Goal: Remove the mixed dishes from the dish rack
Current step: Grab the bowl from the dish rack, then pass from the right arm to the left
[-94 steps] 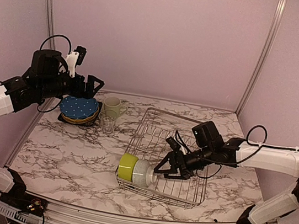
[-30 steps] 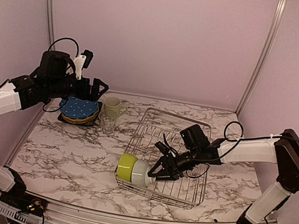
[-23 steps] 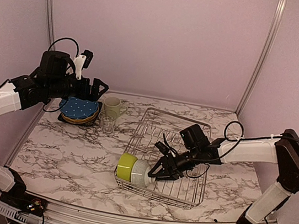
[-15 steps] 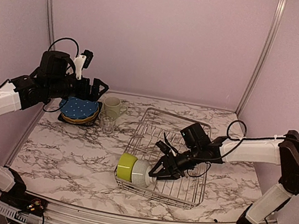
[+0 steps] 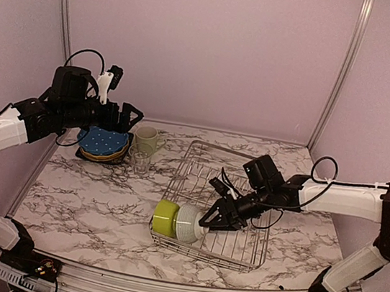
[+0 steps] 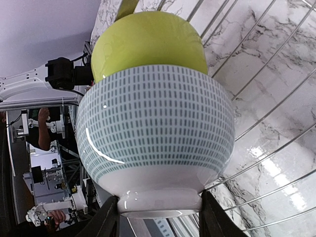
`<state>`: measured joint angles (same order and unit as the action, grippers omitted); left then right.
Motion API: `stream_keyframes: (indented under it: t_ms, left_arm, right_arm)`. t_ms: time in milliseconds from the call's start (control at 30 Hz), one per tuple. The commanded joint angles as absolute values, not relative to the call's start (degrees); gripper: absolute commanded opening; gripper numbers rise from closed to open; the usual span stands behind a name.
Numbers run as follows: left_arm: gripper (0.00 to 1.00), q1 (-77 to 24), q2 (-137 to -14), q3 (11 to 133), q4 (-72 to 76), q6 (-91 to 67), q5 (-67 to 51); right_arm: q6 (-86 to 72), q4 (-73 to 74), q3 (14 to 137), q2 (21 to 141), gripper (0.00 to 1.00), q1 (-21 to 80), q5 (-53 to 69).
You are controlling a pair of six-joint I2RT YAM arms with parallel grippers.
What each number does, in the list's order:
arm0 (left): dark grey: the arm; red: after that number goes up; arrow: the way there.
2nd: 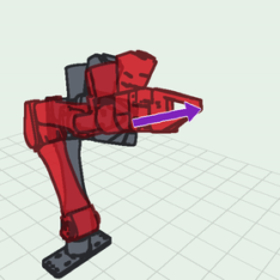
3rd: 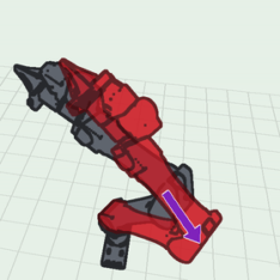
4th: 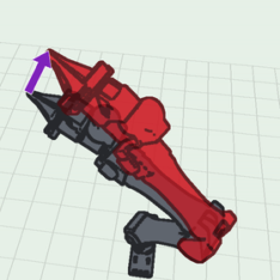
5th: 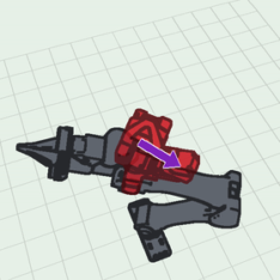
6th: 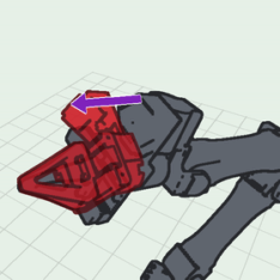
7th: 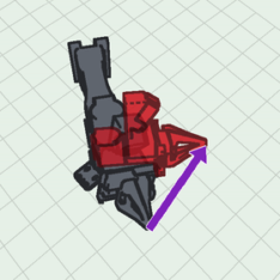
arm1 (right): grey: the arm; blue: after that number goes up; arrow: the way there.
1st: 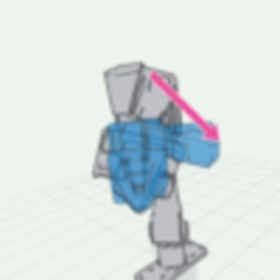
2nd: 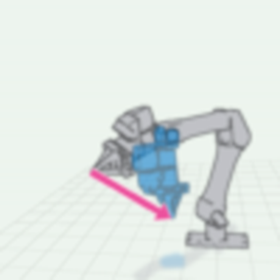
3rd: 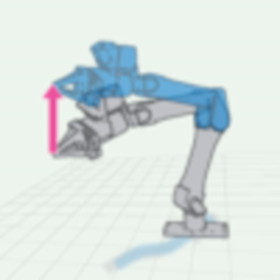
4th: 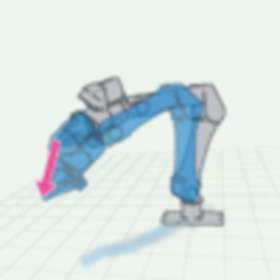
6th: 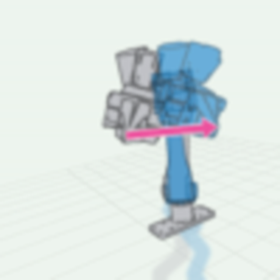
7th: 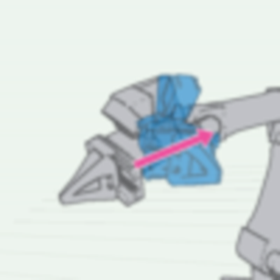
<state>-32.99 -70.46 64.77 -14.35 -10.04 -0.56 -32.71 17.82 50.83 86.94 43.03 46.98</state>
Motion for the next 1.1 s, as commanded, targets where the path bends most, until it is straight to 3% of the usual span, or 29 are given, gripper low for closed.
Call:
stream_keyframes:
  t_ms: [0, 200, 467, 667, 1067]
  left_arm:
    - [0.99, -32.96, -69.15, 64.37, -12.77, -9.38, -3.29]
    - [0.99, -32.96, -66.15, 61.94, -9.36, -7.96, -8.86]
    - [0.96, -33.28, -60.27, 55.57, 0.99, -9.68, -25.49]
    - [0.92, -35.54, -60.25, 56.06, 0.09, -11.43, -34.86]
    - [0.86, -45.1, -62.81, 59.31, -7.67, 2.7, -37.91]
  right_arm:
    - [-31.57, 17.47, 54.64, 83.45, 0.27, 41.51, 47.81]
    - [-31.87, 16.34, 57.83, 81.26, 0.27, 40.04, 48.64]
    - [-32.63, 12.44, 63.1, 79.73, 0.27, 39.81, 49.46]
    - [-33.69, 9.57, 67.36, 80.56, 0.27, 39.66, 51.21]
    - [-36.88, 4.8, 74.14, 83.21, 0.27, 39.77, 56.6]
